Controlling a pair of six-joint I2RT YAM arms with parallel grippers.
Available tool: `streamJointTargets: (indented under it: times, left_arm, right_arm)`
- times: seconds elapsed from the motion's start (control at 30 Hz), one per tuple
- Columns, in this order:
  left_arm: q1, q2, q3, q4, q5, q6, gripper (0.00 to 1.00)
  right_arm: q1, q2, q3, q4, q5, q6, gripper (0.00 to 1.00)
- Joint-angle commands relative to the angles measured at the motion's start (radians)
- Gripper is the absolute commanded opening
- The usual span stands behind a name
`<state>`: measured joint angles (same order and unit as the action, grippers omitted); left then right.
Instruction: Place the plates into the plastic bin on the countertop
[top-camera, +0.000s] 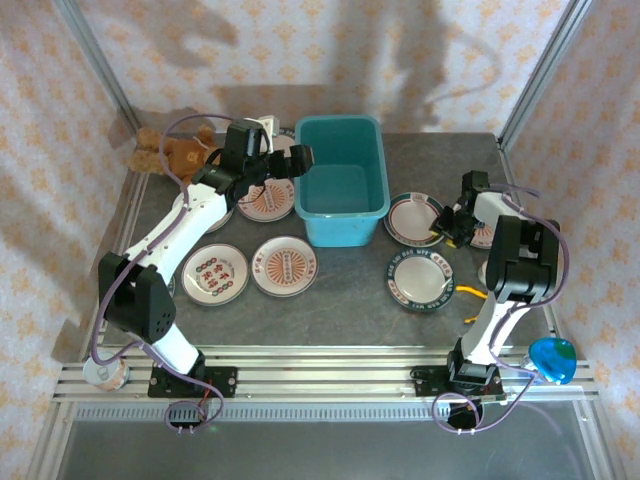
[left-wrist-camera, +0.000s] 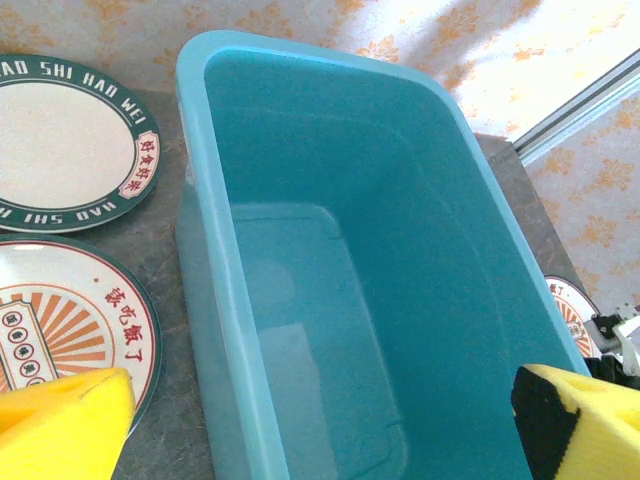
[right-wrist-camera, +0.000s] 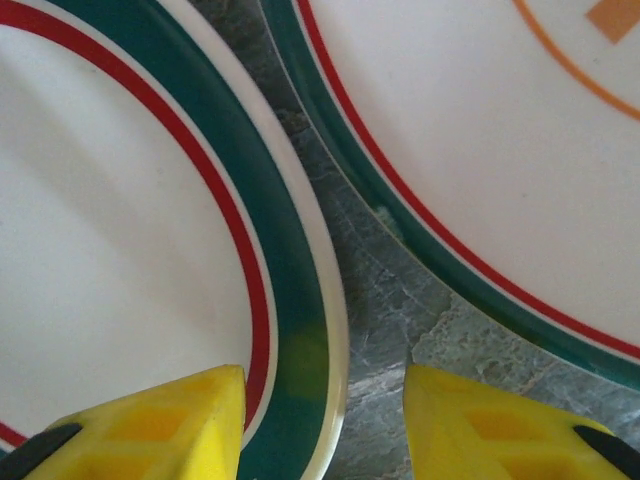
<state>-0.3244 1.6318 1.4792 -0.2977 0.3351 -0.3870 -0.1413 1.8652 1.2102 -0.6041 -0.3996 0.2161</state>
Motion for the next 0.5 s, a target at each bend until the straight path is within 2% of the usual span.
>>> streamJointTargets:
  times: [0.0, 0.37, 0.47]
  left_arm:
    - [0.012, 0.005, 0.022, 0.008, -0.007, 0.018, 0.98]
    - [0.012, 0.017, 0.014, 0.039, -0.004, -0.011, 0.99]
    - [0.012, 0.02, 0.013, 0.053, -0.001, -0.022, 0.98]
  right_arm:
    - [-0.007, 0.015, 0.019, 0.013, 0.026, -0.014, 0.45]
    - [-0.003, 0.041, 0.011, 0.101, -0.01, 0.0, 0.42]
    - [0.001, 0.064, 0.027, 0.102, -0.017, -0.003, 0.36]
